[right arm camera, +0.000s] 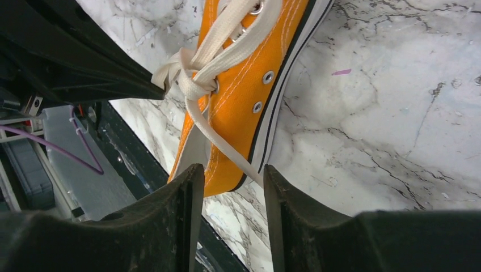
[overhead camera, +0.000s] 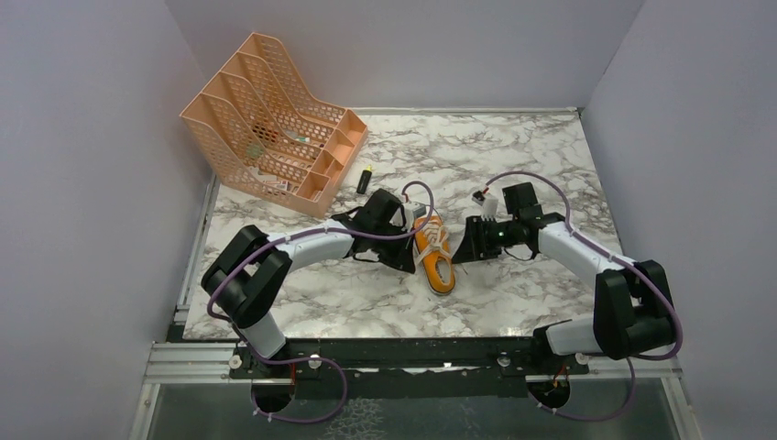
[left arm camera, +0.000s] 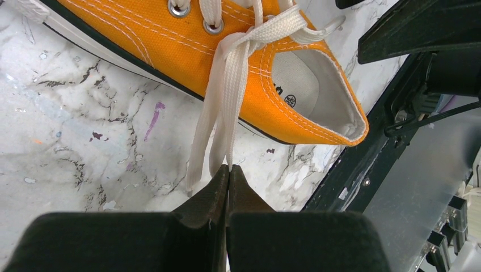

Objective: Tie the shoes

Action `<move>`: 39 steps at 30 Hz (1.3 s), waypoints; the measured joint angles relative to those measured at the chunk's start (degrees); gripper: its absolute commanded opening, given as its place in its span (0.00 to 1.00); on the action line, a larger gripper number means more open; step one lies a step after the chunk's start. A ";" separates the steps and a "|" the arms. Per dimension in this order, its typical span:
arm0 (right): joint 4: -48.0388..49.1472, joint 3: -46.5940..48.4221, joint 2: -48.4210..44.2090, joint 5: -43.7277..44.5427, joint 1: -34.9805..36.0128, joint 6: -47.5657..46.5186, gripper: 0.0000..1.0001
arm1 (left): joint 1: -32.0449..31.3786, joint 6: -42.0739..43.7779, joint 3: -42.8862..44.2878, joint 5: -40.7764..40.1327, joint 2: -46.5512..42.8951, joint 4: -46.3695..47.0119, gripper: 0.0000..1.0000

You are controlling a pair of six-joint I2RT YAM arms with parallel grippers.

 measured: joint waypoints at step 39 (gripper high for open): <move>6.47 -1.20 -2.56 -7.93 9.79 23.74 0.04 | 0.28 0.87 2.12 1.36 1.25 -0.02 0.00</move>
